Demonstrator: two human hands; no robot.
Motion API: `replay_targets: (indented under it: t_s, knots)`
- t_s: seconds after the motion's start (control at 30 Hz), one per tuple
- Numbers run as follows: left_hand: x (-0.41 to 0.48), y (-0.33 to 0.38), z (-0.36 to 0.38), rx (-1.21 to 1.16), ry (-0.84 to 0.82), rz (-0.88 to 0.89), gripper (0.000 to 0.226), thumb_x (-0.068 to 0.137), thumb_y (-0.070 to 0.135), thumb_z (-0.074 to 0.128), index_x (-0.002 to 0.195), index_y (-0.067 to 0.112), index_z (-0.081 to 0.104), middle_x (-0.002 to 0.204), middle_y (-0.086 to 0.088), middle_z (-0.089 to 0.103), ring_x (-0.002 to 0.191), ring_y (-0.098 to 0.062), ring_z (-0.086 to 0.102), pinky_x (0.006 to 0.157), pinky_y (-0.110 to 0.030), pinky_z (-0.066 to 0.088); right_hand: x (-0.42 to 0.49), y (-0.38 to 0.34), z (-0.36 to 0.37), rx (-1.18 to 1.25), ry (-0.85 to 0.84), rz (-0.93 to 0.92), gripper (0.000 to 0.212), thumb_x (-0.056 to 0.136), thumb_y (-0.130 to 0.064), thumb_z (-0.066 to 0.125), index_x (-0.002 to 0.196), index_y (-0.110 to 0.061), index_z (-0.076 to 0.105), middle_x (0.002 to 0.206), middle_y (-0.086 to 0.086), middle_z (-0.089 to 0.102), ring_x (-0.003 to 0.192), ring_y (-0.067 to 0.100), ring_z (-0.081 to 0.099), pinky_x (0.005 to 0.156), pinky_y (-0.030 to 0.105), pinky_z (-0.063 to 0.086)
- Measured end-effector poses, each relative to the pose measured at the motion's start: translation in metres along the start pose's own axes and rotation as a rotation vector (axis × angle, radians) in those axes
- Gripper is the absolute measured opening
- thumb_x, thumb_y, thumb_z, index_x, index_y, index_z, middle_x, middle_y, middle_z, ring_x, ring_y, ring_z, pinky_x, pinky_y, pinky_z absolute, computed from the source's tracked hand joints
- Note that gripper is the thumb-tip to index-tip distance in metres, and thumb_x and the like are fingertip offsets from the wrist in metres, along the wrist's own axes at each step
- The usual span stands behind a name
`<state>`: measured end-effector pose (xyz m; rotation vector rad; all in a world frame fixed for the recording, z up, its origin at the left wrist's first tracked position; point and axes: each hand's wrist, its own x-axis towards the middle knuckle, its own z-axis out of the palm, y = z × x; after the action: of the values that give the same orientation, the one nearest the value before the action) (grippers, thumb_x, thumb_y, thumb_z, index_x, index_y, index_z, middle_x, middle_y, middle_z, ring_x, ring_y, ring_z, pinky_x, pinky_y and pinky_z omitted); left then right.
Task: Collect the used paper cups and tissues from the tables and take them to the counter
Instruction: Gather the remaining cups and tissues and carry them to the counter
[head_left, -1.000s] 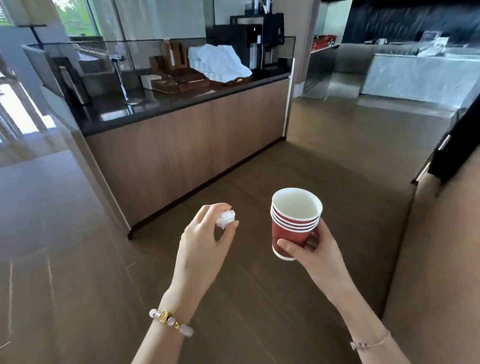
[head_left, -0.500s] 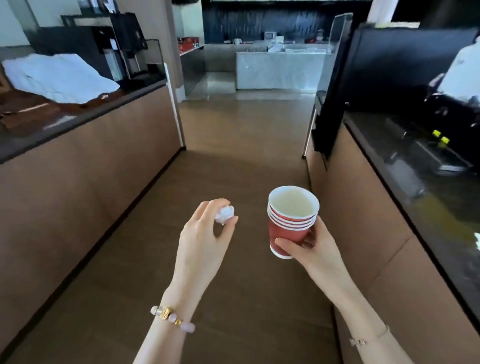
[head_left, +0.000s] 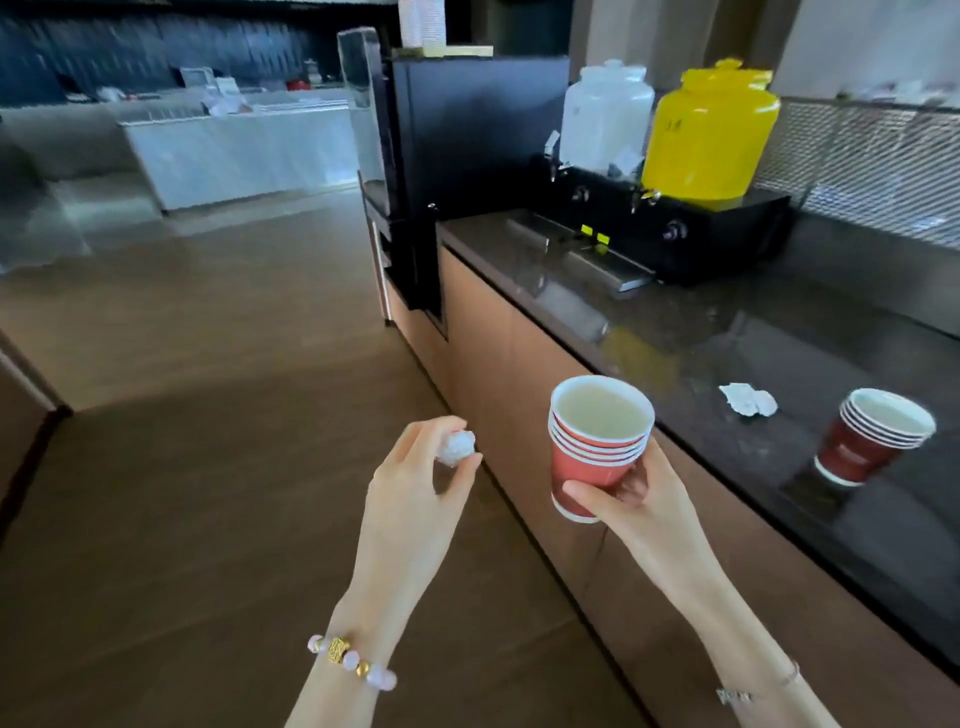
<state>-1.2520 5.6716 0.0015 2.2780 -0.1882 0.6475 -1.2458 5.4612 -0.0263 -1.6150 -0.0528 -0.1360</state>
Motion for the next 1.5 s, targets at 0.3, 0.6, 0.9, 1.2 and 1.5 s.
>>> replay_targets:
  t_s: [0.3, 0.6, 0.9, 1.2, 1.5]
  knots:
    - [0.089, 0.020, 0.104, -0.133, -0.220, 0.192, 0.028, 0.079, 0.016, 0.072, 0.105, 0.018, 0.063, 0.103, 0.007, 0.063, 0.085, -0.002, 0.057, 0.077, -0.001, 0.041, 0.059, 0.024, -0.070, 0.007, 0.319, 0.004, 0.061, 0.067, -0.005, 0.080, 0.115, -0.032, 0.054, 0.102, -0.020, 0.070, 0.096, 0.000, 0.067, 0.071, 0.010, 0.050]
    - [0.155, 0.048, 0.207, -0.216, -0.407, 0.312, 0.028, 0.081, 0.021, 0.070, 0.106, 0.021, 0.060, 0.105, 0.012, 0.059, 0.087, -0.001, 0.053, 0.076, -0.007, 0.038, 0.096, 0.034, -0.132, -0.052, 0.552, 0.044, 0.069, 0.065, -0.015, 0.083, 0.123, -0.033, 0.051, 0.108, -0.017, 0.068, 0.100, -0.001, 0.064, 0.076, 0.012, 0.052]
    - [0.177, 0.059, 0.288, -0.322, -0.556, 0.401, 0.025, 0.079, 0.016, 0.072, 0.100, 0.022, 0.059, 0.101, 0.013, 0.045, 0.085, 0.006, 0.043, 0.069, 0.000, 0.035, 0.096, 0.040, -0.155, -0.108, 0.762, 0.085, 0.070, 0.068, -0.010, 0.082, 0.122, -0.041, 0.049, 0.105, -0.027, 0.067, 0.098, -0.006, 0.063, 0.072, 0.006, 0.048]
    - [0.199, 0.045, 0.365, -0.373, -0.784, 0.380, 0.028, 0.080, 0.015, 0.070, 0.105, 0.021, 0.059, 0.100, 0.009, 0.052, 0.084, -0.008, 0.052, 0.074, -0.024, 0.041, 0.105, 0.041, -0.155, -0.148, 0.974, 0.128, 0.065, 0.066, -0.012, 0.083, 0.117, -0.040, 0.053, 0.105, -0.023, 0.068, 0.097, -0.005, 0.064, 0.074, 0.007, 0.048]
    - [0.216, 0.047, 0.425, -0.353, -0.901, 0.414, 0.027, 0.078, 0.013, 0.070, 0.102, 0.018, 0.059, 0.099, 0.006, 0.055, 0.086, -0.012, 0.054, 0.069, -0.018, 0.034, 0.111, 0.041, -0.150, -0.179, 1.138, 0.161, 0.062, 0.063, -0.013, 0.084, 0.110, -0.042, 0.055, 0.103, -0.022, 0.069, 0.095, -0.003, 0.065, 0.074, 0.008, 0.048]
